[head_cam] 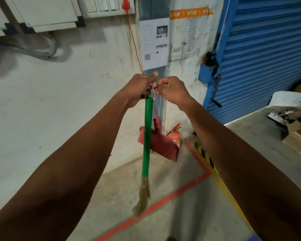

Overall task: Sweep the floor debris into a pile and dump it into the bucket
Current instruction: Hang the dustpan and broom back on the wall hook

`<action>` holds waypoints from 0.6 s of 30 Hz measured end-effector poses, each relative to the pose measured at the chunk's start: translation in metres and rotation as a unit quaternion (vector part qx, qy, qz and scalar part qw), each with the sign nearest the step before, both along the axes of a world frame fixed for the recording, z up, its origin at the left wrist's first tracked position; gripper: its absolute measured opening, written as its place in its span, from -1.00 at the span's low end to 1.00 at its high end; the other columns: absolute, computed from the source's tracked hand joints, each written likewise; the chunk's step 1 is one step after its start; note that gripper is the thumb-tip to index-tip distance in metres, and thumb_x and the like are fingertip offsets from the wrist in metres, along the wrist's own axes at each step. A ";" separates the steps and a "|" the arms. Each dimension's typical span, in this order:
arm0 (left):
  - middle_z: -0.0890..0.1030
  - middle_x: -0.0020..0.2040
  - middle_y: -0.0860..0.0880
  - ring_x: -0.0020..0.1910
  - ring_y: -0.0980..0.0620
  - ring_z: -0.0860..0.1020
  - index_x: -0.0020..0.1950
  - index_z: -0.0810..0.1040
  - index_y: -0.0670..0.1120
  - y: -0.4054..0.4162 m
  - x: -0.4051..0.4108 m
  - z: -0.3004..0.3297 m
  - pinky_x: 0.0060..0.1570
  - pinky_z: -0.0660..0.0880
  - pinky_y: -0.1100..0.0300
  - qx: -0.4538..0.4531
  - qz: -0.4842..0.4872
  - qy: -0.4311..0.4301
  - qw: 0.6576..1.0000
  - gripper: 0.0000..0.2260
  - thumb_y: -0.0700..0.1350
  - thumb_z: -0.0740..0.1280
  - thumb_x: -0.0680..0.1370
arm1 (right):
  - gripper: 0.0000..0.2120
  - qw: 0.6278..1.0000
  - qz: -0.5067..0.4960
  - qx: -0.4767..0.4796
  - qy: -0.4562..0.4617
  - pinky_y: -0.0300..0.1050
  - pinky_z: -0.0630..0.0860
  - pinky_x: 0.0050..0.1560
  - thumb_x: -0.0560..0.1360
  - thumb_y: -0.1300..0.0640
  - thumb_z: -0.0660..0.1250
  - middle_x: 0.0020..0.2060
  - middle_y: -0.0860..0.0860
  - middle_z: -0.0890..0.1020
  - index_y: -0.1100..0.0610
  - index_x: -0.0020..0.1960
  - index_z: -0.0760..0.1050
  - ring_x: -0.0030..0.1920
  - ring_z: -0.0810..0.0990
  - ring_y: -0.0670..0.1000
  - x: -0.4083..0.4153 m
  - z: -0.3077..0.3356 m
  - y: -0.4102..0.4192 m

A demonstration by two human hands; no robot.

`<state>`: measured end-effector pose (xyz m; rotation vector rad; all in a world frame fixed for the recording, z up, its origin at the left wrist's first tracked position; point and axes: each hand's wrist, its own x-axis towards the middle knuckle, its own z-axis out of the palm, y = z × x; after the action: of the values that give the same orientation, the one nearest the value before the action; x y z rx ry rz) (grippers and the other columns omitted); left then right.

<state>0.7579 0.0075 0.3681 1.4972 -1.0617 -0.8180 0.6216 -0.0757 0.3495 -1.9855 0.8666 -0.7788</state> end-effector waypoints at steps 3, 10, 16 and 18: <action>0.31 -0.44 0.01 -0.42 0.06 0.19 -0.27 0.54 -0.08 -0.049 0.003 0.012 -0.30 0.18 0.14 0.009 -0.020 -0.011 1.000 -0.62 0.13 0.38 0.64 | -0.84 1.000 0.020 -0.006 0.011 0.08 0.66 0.05 0.55 0.19 0.39 -0.26 0.00 0.72 0.04 -0.16 0.68 -0.18 0.66 -0.03 -0.001 0.009 -0.058; 0.21 -0.39 -0.04 -0.38 0.01 0.16 -0.43 0.54 0.01 -0.150 0.007 0.042 -0.27 0.14 0.08 0.022 -0.002 -0.023 0.999 -0.55 0.16 0.41 0.61 | -0.80 0.996 0.085 0.020 -0.010 0.02 0.65 -0.09 0.60 0.05 0.36 -0.23 0.00 0.72 0.10 -0.08 0.70 -0.33 0.60 -0.01 -0.009 0.042 -0.168; 0.28 -0.37 -0.02 -0.41 0.02 0.23 -0.19 0.57 -0.09 -0.240 -0.007 0.062 -0.35 0.21 0.18 0.010 0.025 -0.054 0.998 -0.74 0.02 0.41 0.63 | -0.79 0.990 0.135 0.046 -0.014 -0.10 0.41 -0.35 0.55 0.08 0.31 -0.46 -0.10 0.46 0.14 -0.19 0.62 -0.44 0.36 -0.06 -0.015 0.073 -0.264; 0.31 -0.39 0.01 -0.41 0.04 0.26 -0.18 0.60 -0.08 -0.260 -0.012 0.070 -0.33 0.25 0.18 0.005 0.040 -0.059 0.997 -0.77 -0.02 0.39 0.63 | -0.87 0.986 0.147 0.064 -0.035 -0.15 0.28 -0.41 0.55 0.14 0.33 -0.43 -0.08 0.37 0.14 -0.11 0.62 -0.45 0.28 -0.09 -0.019 0.079 -0.285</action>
<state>0.7462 -0.2521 0.4377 1.6017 -1.0777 -0.6875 0.6030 -0.3608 0.4282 -1.9035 0.5500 -0.6024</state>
